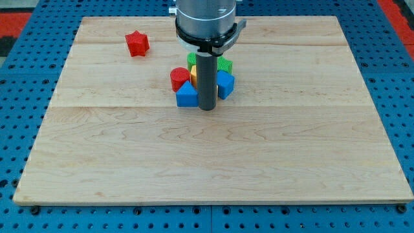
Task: Move the red circle into the hexagon
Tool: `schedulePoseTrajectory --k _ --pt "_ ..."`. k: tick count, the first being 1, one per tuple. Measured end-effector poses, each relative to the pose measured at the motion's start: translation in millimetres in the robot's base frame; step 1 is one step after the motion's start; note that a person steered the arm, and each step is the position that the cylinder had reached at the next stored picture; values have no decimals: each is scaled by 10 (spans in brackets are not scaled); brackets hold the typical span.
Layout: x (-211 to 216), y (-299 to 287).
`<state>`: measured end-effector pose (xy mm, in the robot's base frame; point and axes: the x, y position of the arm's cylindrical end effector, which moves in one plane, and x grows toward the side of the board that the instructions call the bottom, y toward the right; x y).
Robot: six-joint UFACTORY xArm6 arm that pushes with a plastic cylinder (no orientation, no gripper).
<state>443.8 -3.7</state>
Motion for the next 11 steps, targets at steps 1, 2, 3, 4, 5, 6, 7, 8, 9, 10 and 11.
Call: schedulePoseTrajectory --k 1,2,3,4,5,6,7,8,9,10,11 --pt "0 0" --pt "2 -26" --pt "9 -30" --pt "73 -40" --pt "335 -542" --pt "615 -975" --pt "-96 -1195" --pt "-417 -1198" --pt "-587 -947" --pt "-617 -584" --pt "-617 -640"
